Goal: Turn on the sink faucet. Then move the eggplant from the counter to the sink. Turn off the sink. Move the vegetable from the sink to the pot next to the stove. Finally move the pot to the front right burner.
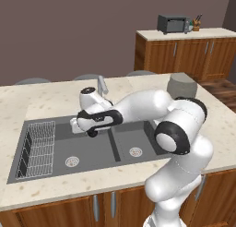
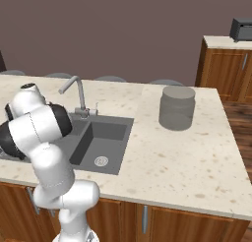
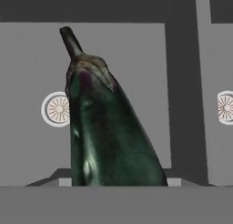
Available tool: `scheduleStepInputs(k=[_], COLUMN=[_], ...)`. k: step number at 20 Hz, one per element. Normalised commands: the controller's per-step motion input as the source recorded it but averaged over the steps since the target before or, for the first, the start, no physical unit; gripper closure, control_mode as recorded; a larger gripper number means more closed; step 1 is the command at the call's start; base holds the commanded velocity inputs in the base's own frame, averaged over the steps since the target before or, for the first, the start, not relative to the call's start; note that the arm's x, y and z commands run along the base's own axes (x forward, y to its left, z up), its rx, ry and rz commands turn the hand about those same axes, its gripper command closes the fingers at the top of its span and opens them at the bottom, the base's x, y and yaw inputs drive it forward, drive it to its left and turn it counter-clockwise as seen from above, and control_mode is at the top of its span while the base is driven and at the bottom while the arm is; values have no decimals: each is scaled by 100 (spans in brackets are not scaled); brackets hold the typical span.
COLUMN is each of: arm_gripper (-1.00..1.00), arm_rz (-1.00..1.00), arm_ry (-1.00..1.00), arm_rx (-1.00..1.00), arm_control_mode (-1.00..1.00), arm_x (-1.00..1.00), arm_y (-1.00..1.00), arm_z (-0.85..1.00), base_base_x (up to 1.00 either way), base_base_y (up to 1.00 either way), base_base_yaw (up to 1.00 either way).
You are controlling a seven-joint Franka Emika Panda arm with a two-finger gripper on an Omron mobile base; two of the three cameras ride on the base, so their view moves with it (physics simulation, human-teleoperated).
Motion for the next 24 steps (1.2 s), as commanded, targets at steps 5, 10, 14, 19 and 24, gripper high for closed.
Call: scheduleStepInputs(k=[5, 10, 14, 19, 24], arm_gripper=[100, 100, 100, 100, 100], arm_rz=[-11, -8, -4, 0, -3], arm_ry=[0, 0, 0, 0, -5], arm_rx=[0, 0, 0, 0, 0], arm_control_mode=[-100, -100, -100, -100, 100], arm_x=[-46, -42, -11, 0, -13], arm_y=[-40, -36, -4, 0, -3], arm_z=[49, 33, 1, 0, 0], base_base_x=[0, 0, 0, 0, -10], base_base_y=[0, 0, 0, 0, -5], base_base_yaw=[0, 0, 0, 0, -4])
